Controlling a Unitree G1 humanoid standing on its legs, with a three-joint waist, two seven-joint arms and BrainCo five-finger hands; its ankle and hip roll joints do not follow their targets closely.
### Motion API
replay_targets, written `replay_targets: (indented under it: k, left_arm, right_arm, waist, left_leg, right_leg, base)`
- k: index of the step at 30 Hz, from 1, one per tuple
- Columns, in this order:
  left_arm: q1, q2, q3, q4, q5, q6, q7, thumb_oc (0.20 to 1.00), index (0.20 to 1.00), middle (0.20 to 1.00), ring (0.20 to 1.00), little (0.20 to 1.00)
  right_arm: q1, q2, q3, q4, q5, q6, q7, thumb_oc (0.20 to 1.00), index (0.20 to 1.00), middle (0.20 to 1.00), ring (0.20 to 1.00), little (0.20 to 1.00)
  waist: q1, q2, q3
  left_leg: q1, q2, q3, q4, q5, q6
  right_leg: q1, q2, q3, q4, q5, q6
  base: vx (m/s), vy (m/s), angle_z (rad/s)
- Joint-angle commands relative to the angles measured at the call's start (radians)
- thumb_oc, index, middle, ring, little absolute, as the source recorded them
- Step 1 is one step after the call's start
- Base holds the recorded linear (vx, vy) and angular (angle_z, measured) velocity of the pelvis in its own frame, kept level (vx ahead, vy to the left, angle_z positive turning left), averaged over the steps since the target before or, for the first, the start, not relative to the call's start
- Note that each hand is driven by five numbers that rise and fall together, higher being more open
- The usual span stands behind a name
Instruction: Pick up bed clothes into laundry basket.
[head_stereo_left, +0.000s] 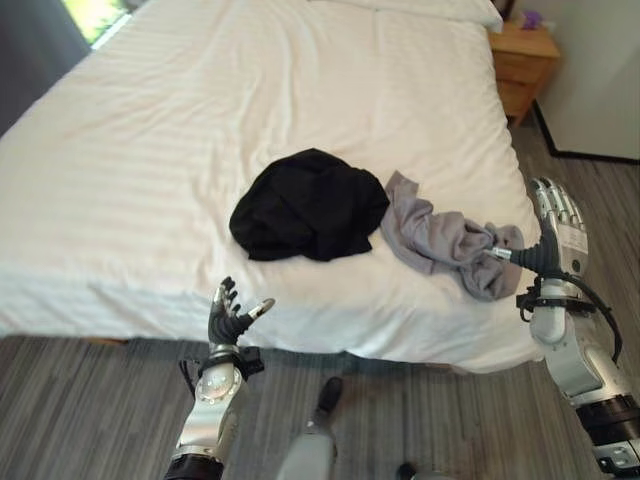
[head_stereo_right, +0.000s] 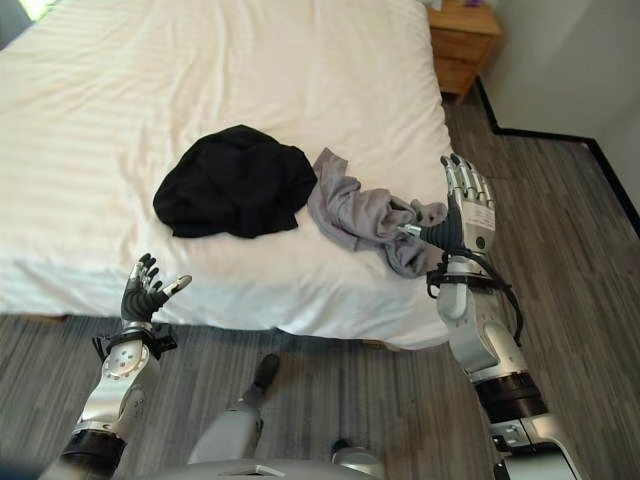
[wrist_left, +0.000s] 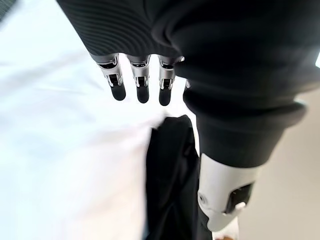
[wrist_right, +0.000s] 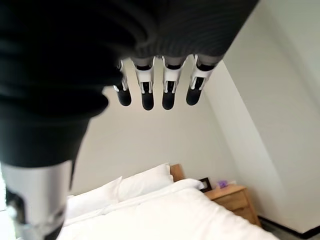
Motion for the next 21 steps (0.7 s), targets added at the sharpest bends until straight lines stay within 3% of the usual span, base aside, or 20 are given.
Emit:
replay_targets:
  k: [1, 5, 6, 8, 9, 10, 11, 13, 20, 21]
  left_arm:
    - [0.033, 0.042, -0.036, -0.064, -0.013, -0.062, -0.051, 1.000, 1.000, 1.000, 1.000, 1.000]
    - [-0.030, 0.076, -0.087, 0.003, -0.057, -0.074, -0.066, 1.000, 1.000, 1.000, 1.000, 1.000]
    - [-0.038, 0.083, -0.094, 0.017, -0.075, -0.076, -0.055, 1.000, 1.000, 1.000, 1.000, 1.000]
    - [-0.061, 0.086, -0.103, 0.071, -0.124, -0.084, -0.050, 1.000, 1.000, 1.000, 1.000, 1.000]
    - [-0.065, 0.090, -0.103, 0.095, -0.139, -0.087, -0.057, 1.000, 1.000, 1.000, 1.000, 1.000]
    - [-0.066, 0.091, -0.100, 0.098, -0.140, -0.088, -0.058, 1.000, 1.000, 1.000, 1.000, 1.000]
    - [-0.090, 0.081, -0.133, 0.159, -0.164, -0.091, -0.077, 1.000, 1.000, 1.000, 1.000, 1.000]
    - [-0.112, 0.076, -0.148, 0.207, -0.167, -0.092, -0.074, 1.000, 1.000, 1.000, 1.000, 1.000]
    - [-0.182, 0.061, -0.221, 0.267, -0.186, -0.114, -0.070, 1.000, 1.000, 1.000, 1.000, 1.000]
    - [-0.189, 0.060, -0.225, 0.273, -0.182, -0.114, -0.069, 1.000, 1.000, 1.000, 1.000, 1.000]
  right_arm:
    - [-0.170, -0.033, 0.102, 0.146, -0.028, 0.014, 0.035, 1.000, 1.000, 1.000, 1.000, 1.000]
    - [-0.377, 0.012, 0.300, 0.496, 0.062, 0.028, 0.073, 1.000, 1.000, 1.000, 1.000, 1.000]
    - [-0.425, 0.034, 0.338, 0.553, 0.081, 0.035, 0.086, 1.000, 1.000, 1.000, 1.000, 1.000]
    - [-0.523, 0.105, 0.427, 0.696, 0.105, 0.032, 0.115, 1.000, 1.000, 1.000, 1.000, 1.000]
    - [-0.556, 0.136, 0.460, 0.758, 0.111, 0.034, 0.123, 1.000, 1.000, 1.000, 1.000, 1.000]
    - [-0.562, 0.140, 0.464, 0.767, 0.113, 0.030, 0.120, 1.000, 1.000, 1.000, 1.000, 1.000]
    - [-0.587, 0.194, 0.499, 0.940, 0.134, 0.042, 0.123, 1.000, 1.000, 1.000, 1.000, 1.000]
    - [-0.601, 0.214, 0.513, 1.013, 0.137, 0.047, 0.119, 1.000, 1.000, 1.000, 1.000, 1.000]
    - [-0.669, 0.237, 0.515, 1.247, 0.193, 0.073, 0.112, 1.000, 1.000, 1.000, 1.000, 1.000]
    - [-0.671, 0.235, 0.515, 1.268, 0.201, 0.073, 0.114, 0.890, 0.890, 0.890, 0.890, 0.890]
  waist:
    - [0.044, -0.008, -0.048]
    - [0.090, -0.031, -0.055]
    - [0.112, -0.028, -0.053]
    - [0.164, -0.024, -0.045]
    - [0.178, -0.025, -0.045]
    - [0.173, -0.026, -0.045]
    - [0.178, -0.050, -0.040]
    - [0.179, -0.052, -0.040]
    - [0.186, -0.019, -0.023]
    - [0.185, -0.014, -0.023]
  left_leg:
    - [0.072, 0.111, 0.040, -0.066, -0.069, -0.076]
    - [0.089, 0.117, 0.119, -0.066, -0.084, -0.061]
    - [0.090, 0.131, 0.145, -0.066, -0.085, -0.066]
    - [0.093, 0.170, 0.224, -0.066, -0.096, -0.079]
    - [0.094, 0.178, 0.246, -0.066, -0.101, -0.078]
    - [0.093, 0.178, 0.244, -0.066, -0.101, -0.078]
    - [0.077, 0.171, 0.265, -0.066, -0.108, -0.073]
    - [0.068, 0.170, 0.271, -0.066, -0.106, -0.075]
    - [-0.012, 0.162, 0.262, -0.066, -0.079, -0.089]
    - [-0.013, 0.162, 0.262, -0.066, -0.079, -0.090]
  right_leg:
    - [-0.150, 0.033, 0.013, -0.022, 0.096, -0.012]
    - [-0.167, 0.007, 0.004, 0.015, 0.109, 0.022]
    - [-0.185, -0.007, -0.057, 0.031, 0.124, 0.034]
    - [-0.232, -0.048, -0.256, 0.067, 0.140, 0.049]
    - [-0.242, -0.059, -0.321, 0.066, 0.142, 0.049]
    - [-0.242, -0.059, -0.324, 0.066, 0.142, 0.050]
    - [-0.246, -0.045, -0.318, 0.007, 0.154, 0.047]
    - [-0.250, -0.047, -0.324, -0.011, 0.165, 0.047]
    - [-0.293, -0.033, -0.322, -0.062, 0.167, 0.042]
    - [-0.295, -0.033, -0.321, -0.062, 0.163, 0.042]
  base:
    - [0.12, 0.145, -0.56]
    - [0.11, 0.080, -0.32]
    - [0.03, -0.001, -0.51]
    - [0.01, -0.006, -0.65]
    - [0.03, 0.010, -0.83]
    - [0.04, 0.010, -1.38]
    - [0.03, 0.011, -0.98]
    - [0.03, -0.022, 0.19]
    - [-0.03, -0.006, 0.33]
    - [0.01, -0.008, 0.14]
